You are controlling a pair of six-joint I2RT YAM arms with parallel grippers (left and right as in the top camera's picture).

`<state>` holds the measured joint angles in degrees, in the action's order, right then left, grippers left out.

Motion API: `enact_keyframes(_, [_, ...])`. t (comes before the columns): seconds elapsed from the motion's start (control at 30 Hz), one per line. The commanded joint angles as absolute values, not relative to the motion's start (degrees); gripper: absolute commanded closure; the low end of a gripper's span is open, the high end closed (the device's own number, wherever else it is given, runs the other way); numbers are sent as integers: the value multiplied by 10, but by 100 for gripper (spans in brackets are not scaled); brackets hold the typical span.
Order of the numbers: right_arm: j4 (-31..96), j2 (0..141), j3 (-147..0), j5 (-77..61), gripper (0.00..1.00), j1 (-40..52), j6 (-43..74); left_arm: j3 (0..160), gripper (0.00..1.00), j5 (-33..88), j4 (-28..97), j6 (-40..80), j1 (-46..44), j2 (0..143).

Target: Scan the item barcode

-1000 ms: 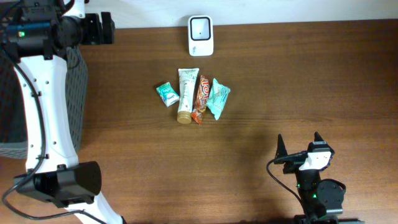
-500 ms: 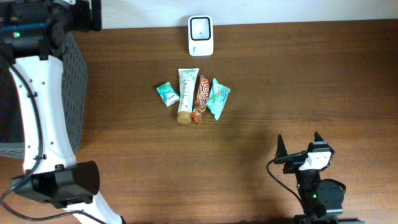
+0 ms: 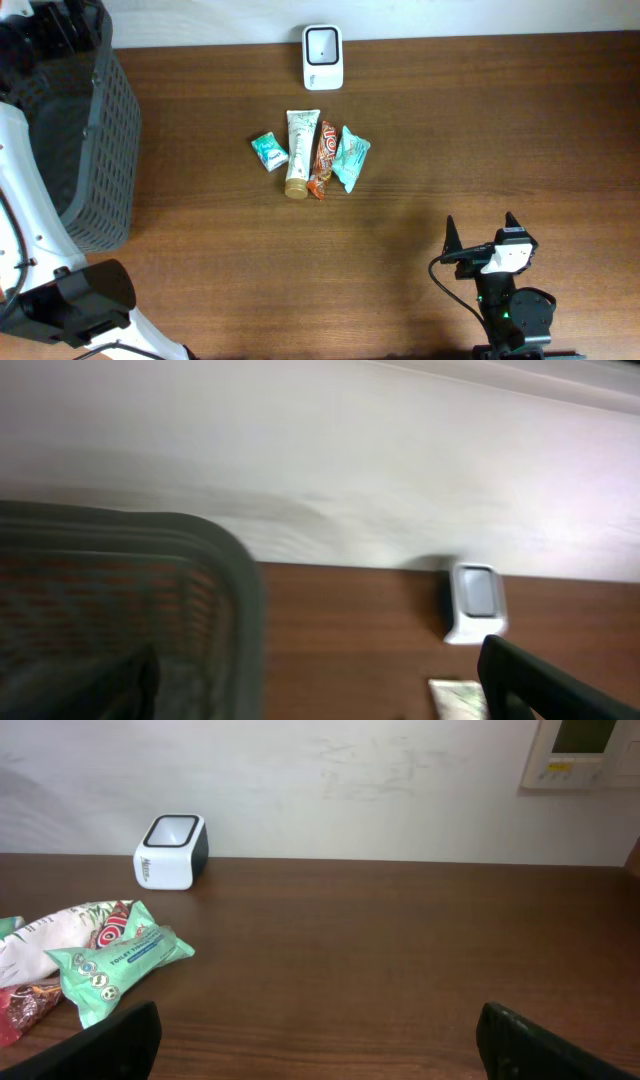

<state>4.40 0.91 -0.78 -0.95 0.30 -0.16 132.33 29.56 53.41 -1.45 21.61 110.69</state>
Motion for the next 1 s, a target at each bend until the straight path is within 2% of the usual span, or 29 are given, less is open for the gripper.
enact_keyframes(0.0, [45, 5, -3, -2, 1, -1, 0, 1330, 1, 335, 557, -8, 219, 1101])
enact_keyframes(0.1, [45, 5, -3, -2, 1, -1, 0, 1330, 1, 228, 600, -8, 220, 1101])
enact_keyframes(0.2, [30, 5, -3, -8, 1, -1, 2, 1330, 1, 224, 632, -8, 219, 1101])
enact_keyframes(0.23, [-5, 5, -3, -80, 1, 0, 56, 1330, 1, 224, 647, -8, 219, 1101])
enact_keyframes(0.3, [-35, 5, -3, -364, 1, 0, 226, 1330, 1, 232, 667, -8, 219, 1101])
enact_keyframes(0.33, [-42, 5, -3, -447, 2, 0, 265, 1330, 1, 241, 676, -8, 219, 1101])
enact_keyframes(0.4, [-55, 5, -3, -496, 1, 0, 314, 1330, 1, 290, 690, -8, 219, 1101])
enact_keyframes(0.47, [-103, 5, -3, -493, 2, 0, 357, 1330, 1, 417, 671, -9, 219, 1101])
enact_keyframes(0.53, [-204, 5, -3, -485, 1, 0, 356, 1330, 1, 531, 636, -9, 214, 1101])
enact_keyframes(0.6, [-278, 5, -7, -412, 1, -1, 355, 1330, 1, 551, 640, -21, 182, 1101])
enact_keyframes(0.63, [-261, 6, -12, -382, 1, -1, 354, 1330, 1, 550, 650, -44, 164, 1101])
enact_keyframes(0.8, [-97, 15, -24, -241, 1, -1, 337, 1330, 1, 362, 715, -63, 5, 1101])
enact_keyframes(0.9, [-38, 15, -24, -195, 2, -1, 336, 1320, 1, 327, 739, -76, -102, 1103])
enact_keyframes(0.97, [20, 15, -24, -192, 2, -1, 336, 1301, 1, 257, 753, -76, -167, 1110])
